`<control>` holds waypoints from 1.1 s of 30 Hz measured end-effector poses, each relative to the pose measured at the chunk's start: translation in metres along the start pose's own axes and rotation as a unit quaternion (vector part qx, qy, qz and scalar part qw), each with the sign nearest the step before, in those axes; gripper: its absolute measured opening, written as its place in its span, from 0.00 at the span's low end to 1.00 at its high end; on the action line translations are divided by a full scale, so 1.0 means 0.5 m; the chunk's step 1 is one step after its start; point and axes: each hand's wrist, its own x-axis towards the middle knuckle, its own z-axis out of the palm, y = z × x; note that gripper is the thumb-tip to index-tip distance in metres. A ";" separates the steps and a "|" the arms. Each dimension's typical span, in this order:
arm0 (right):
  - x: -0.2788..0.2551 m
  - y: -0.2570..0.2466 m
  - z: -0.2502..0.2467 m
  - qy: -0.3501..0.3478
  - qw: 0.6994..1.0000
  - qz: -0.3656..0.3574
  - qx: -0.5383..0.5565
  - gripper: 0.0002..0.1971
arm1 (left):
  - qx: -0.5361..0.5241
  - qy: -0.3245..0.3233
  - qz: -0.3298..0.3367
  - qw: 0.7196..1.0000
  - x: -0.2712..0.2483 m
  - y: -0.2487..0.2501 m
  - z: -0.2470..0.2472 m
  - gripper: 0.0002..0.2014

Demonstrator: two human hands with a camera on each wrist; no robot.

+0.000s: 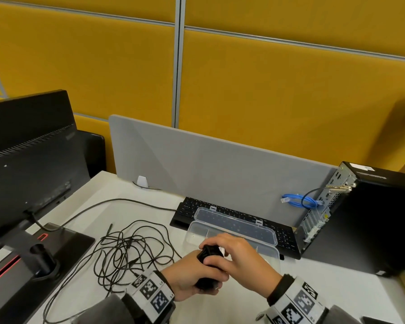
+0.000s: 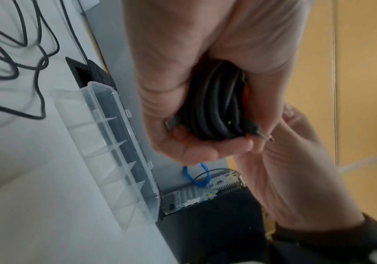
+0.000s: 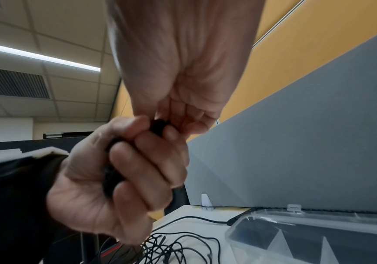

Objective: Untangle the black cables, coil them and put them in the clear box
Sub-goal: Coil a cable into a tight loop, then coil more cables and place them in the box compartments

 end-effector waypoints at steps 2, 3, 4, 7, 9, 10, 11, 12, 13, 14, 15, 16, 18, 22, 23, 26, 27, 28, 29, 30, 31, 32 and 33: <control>-0.004 0.011 0.008 -0.021 1.000 0.006 -0.001 0.12 | 0.030 0.029 -0.002 0.999 0.005 -0.018 0.005 0.11; -0.007 0.016 0.014 -0.029 1.000 0.010 0.000 0.13 | 0.045 0.045 -0.005 0.998 0.008 -0.028 0.006 0.12; -0.011 0.022 0.022 -0.034 0.999 0.014 0.001 0.13 | 0.061 0.061 -0.008 0.996 0.012 -0.039 0.006 0.11; -0.019 0.043 0.046 -0.041 0.999 0.027 0.021 0.14 | 0.107 0.102 -0.003 0.989 0.027 -0.065 0.000 0.09; -0.022 0.060 0.057 -0.055 0.996 0.040 0.061 0.14 | 0.121 0.107 -0.002 0.987 0.038 -0.074 -0.008 0.08; -0.022 0.069 0.061 -0.062 0.993 0.045 0.086 0.14 | 0.122 0.106 -0.007 0.987 0.043 -0.078 -0.012 0.09; -0.021 0.077 0.065 -0.067 0.990 0.050 0.110 0.14 | 0.116 0.105 -0.016 0.988 0.048 -0.081 -0.017 0.10; -0.018 0.086 0.070 -0.068 0.988 0.055 0.126 0.14 | 0.104 0.108 -0.026 0.988 0.054 -0.084 -0.021 0.11; -0.012 0.094 0.074 -0.067 0.988 0.059 0.129 0.14 | 0.089 0.116 -0.033 0.989 0.062 -0.088 -0.024 0.12; -0.002 0.102 0.079 -0.065 0.989 0.062 0.119 0.14 | 0.073 0.131 -0.035 0.988 0.072 -0.090 -0.025 0.11; 0.011 0.110 0.082 -0.062 0.991 0.061 0.101 0.14 | 0.061 0.152 -0.028 0.986 0.084 -0.091 -0.027 0.10; 0.028 0.120 0.085 -0.062 0.993 0.061 0.080 0.14 | 0.050 0.177 -0.014 0.983 0.097 -0.092 -0.029 0.09; 0.071 0.142 0.082 -0.058 0.995 0.063 0.044 0.13 | 0.023 0.226 0.027 0.973 0.121 -0.086 -0.039 0.07; 0.165 0.197 0.082 -0.013 0.995 0.095 -0.018 0.15 | -0.006 0.289 0.077 0.954 0.166 -0.082 -0.108 0.19; 0.185 0.210 0.085 0.004 0.993 0.110 -0.038 0.15 | 0.028 0.300 0.077 0.950 0.172 -0.082 -0.128 0.19; 0.227 0.243 0.104 0.045 0.983 0.152 -0.097 0.15 | 0.154 0.359 0.056 0.919 0.187 -0.090 -0.179 0.18; 0.234 0.248 0.111 0.041 0.979 0.157 -0.125 0.15 | 0.201 0.378 0.049 0.903 0.192 -0.093 -0.189 0.18; 0.240 0.252 0.120 0.030 0.976 0.155 -0.153 0.16 | 0.234 0.392 0.040 0.889 0.195 -0.097 -0.197 0.17; 0.245 0.254 0.130 0.016 0.973 0.150 -0.177 0.16 | 0.244 0.398 0.031 0.884 0.199 -0.102 -0.202 0.17; 0.248 0.255 0.142 -0.001 0.969 0.144 -0.198 0.16 | 0.222 0.397 0.026 0.890 0.203 -0.107 -0.205 0.17; 0.251 0.252 0.153 -0.018 0.966 0.136 -0.219 0.16 | 0.185 0.392 0.027 0.901 0.206 -0.112 -0.206 0.17; 0.252 0.250 0.165 -0.032 0.963 0.127 -0.238 0.16 | 0.154 0.383 0.032 0.910 0.209 -0.117 -0.207 0.16; 0.252 0.248 0.175 -0.040 0.961 0.122 -0.245 0.16 | 0.140 0.373 0.032 0.917 0.211 -0.120 -0.206 0.14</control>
